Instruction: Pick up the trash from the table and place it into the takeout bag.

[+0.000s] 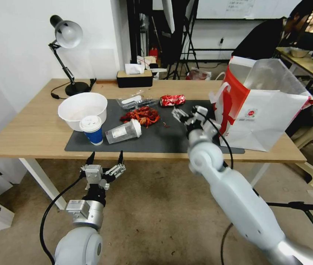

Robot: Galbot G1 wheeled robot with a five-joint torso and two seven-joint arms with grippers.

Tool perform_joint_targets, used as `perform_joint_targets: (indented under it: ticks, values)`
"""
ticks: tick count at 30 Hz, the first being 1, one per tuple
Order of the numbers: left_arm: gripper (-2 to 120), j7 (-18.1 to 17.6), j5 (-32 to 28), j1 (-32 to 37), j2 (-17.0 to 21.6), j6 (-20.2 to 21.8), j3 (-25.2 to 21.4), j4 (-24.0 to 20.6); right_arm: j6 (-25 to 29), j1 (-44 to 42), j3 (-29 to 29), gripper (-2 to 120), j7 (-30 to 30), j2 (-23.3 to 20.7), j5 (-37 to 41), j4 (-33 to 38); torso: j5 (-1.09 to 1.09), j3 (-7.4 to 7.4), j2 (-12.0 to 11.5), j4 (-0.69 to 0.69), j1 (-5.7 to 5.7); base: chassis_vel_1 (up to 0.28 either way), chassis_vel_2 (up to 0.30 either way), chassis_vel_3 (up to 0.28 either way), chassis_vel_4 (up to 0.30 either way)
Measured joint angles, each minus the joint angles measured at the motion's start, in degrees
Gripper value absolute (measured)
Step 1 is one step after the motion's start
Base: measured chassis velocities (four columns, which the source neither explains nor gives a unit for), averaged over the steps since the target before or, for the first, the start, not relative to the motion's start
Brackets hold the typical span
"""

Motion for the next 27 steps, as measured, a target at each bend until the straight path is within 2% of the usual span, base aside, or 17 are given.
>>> perform_joint_targets:
  ticks: [10,17,27]
  values:
    - [100,0.0,0.02,0.23,0.2,0.01,-0.25,-0.01,-0.22,4.03,0.36,100,1.42,4.86,4.14,-5.54,0.01,-0.01,0.0,0.01,0.0,0.0,0.0,0.0,0.0]
    - [100,-0.02,0.13,0.31,0.2,0.06,-0.24,-0.01,1.64,6.38,4.77,100,0.4,10.01,7.9,-11.56,0.01,-0.01,0.0,0.0,0.0,0.0,0.0,0.0,0.0]
    - [100,-0.03,0.18,0.52,0.21,0.08,-0.45,0.02,3.16,9.89,7.79,100,-2.21,13.59,10.2,-20.08,0.01,0.0,0.01,0.0,-0.01,0.0,0.0,0.0,0.0]
